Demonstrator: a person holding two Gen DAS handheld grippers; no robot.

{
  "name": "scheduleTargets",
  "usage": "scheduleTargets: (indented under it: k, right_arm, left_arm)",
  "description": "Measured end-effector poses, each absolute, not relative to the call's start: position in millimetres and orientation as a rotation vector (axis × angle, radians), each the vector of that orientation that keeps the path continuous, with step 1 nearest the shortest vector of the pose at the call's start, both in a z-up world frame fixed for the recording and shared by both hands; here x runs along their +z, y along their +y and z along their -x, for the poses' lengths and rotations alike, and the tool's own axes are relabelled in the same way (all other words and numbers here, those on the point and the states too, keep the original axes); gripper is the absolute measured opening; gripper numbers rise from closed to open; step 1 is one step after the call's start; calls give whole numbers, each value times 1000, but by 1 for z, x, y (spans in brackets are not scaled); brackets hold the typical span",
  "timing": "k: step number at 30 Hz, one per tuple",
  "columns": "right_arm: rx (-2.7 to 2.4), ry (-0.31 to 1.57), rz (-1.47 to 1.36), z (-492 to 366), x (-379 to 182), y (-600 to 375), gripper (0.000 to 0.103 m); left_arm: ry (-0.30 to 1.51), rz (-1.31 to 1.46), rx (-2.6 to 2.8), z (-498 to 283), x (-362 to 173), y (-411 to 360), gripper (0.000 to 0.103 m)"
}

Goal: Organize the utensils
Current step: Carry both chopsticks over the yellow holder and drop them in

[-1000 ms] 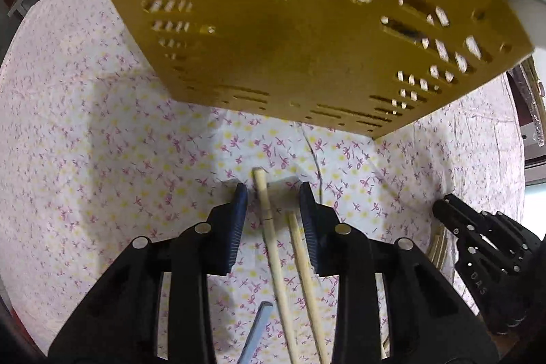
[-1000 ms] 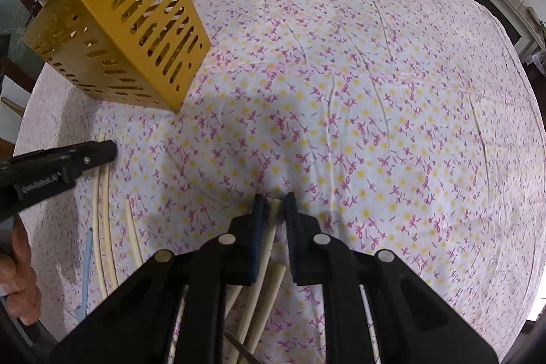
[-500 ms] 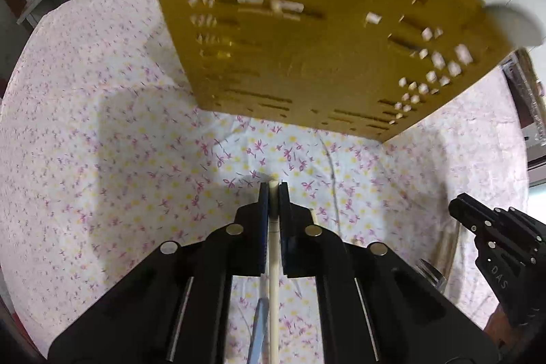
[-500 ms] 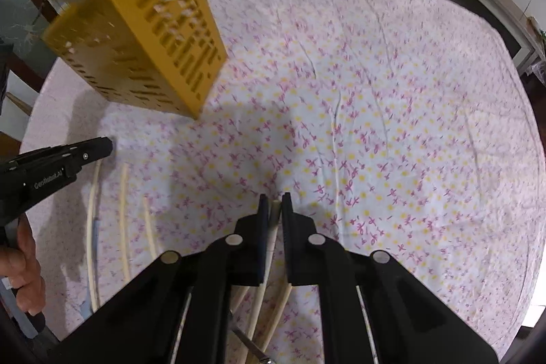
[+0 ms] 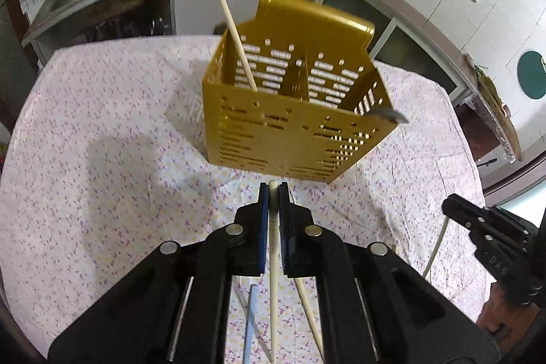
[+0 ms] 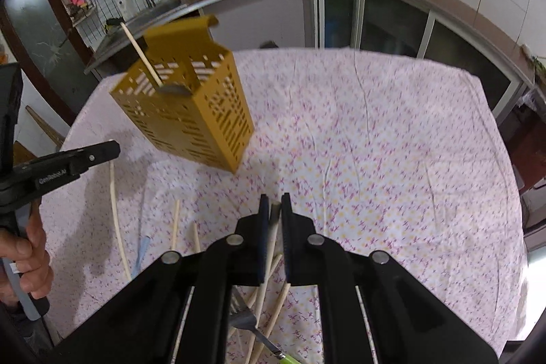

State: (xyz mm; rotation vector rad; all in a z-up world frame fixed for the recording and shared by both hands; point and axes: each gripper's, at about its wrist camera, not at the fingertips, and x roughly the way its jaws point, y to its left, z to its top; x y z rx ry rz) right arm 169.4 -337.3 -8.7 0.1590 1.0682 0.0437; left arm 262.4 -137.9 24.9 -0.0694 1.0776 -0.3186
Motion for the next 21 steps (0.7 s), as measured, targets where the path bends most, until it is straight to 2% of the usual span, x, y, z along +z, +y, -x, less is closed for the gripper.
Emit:
scheduleTargets:
  k: [8, 21]
  right_arm:
    - [46, 939, -130, -154, 35, -337, 6]
    - [45, 676, -117, -138, 121, -332, 6]
  left_arm:
    - [977, 37, -323, -248, 43, -124, 4]
    - [743, 41, -357, -230, 124, -118, 4]
